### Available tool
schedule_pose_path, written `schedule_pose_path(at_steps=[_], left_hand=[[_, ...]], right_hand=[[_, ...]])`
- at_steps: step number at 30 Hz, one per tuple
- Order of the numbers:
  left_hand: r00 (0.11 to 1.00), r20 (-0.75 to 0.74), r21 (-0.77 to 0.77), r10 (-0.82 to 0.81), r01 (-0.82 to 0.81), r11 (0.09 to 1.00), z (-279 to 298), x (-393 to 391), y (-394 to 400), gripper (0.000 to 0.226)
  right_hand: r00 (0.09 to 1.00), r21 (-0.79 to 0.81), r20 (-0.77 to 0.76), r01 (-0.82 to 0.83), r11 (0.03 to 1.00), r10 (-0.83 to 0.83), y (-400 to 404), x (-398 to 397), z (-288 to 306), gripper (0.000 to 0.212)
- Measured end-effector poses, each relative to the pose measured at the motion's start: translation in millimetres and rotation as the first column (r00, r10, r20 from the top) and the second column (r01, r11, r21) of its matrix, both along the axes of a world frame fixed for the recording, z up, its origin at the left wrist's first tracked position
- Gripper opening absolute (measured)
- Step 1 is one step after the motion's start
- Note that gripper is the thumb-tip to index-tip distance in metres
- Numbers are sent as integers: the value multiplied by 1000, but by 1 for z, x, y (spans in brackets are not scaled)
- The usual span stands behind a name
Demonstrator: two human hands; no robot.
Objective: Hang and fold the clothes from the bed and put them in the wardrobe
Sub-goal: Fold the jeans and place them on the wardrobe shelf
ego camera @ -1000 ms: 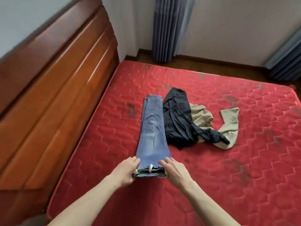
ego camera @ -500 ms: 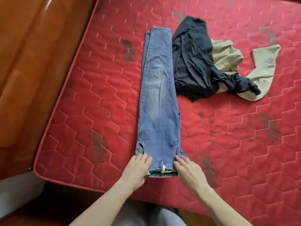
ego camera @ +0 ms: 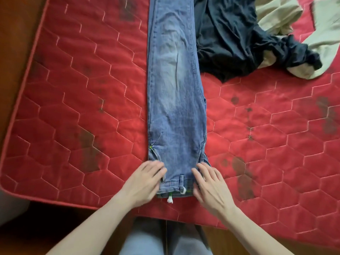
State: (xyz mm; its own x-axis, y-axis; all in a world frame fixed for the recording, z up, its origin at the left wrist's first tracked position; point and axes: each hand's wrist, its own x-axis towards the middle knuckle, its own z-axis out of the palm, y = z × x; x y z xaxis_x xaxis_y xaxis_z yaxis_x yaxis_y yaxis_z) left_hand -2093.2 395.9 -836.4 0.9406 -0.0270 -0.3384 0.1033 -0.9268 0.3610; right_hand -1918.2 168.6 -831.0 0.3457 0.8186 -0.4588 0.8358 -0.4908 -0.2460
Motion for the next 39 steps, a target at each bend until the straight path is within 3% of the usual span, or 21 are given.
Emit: schedule_pose_path(at_steps=[3, 7, 11, 13, 15, 18, 23, 25, 29, 34, 37, 39], left_hand=[[1000, -13, 143, -12, 14, 990, -19, 16, 13, 74], [983, 42, 263, -181, 164, 951, -56, 19, 23, 62], [957, 114, 258, -266, 230, 939, -70, 16, 35, 63], [952, 112, 226, -283, 253, 941, -66, 19, 41, 74], [950, 52, 199, -307, 292, 936, -62, 21, 43, 93], [940, 42, 182, -339, 327, 927, -61, 24, 47, 102], [923, 14, 174, -384, 376, 910, -66, 30, 54, 121], [930, -9, 174, -368, 364, 915, -68, 29, 50, 124], [953, 14, 109, -302, 299, 948, -68, 27, 43, 115], [979, 104, -69, -173, 180, 981, -54, 26, 46, 85], [972, 234, -251, -13, 73, 965, -42, 13, 47, 61], [940, 225, -430, 255, -139, 892, -33, 3, 39, 47]], right_hand=[[994, 134, 67, -93, 987, 85, 21, 11, -25, 58], [974, 82, 43, -225, 971, 222, 18, 38, -61, 68], [939, 71, -38, -340, 938, 343, 11, 59, -69, 68], [904, 93, -69, -415, 905, 422, 9, 76, -63, 66], [842, 82, -147, -513, 855, 519, 10, 97, -55, 79], [735, 37, -217, -651, 758, 642, 18, 126, -46, 94], [618, 115, 43, -784, 610, 785, 17, 142, -61, 81], [598, 145, 134, -801, 582, 790, 17, 143, -69, 86], [611, 187, 209, -791, 582, 763, 19, 133, -82, 92], [740, 345, 51, -643, 684, 670, 25, 120, -77, 51], [836, 441, -149, -422, 792, 529, 18, 118, -59, 42], [895, 487, -315, -133, 863, 316, 13, 111, -46, 45]])
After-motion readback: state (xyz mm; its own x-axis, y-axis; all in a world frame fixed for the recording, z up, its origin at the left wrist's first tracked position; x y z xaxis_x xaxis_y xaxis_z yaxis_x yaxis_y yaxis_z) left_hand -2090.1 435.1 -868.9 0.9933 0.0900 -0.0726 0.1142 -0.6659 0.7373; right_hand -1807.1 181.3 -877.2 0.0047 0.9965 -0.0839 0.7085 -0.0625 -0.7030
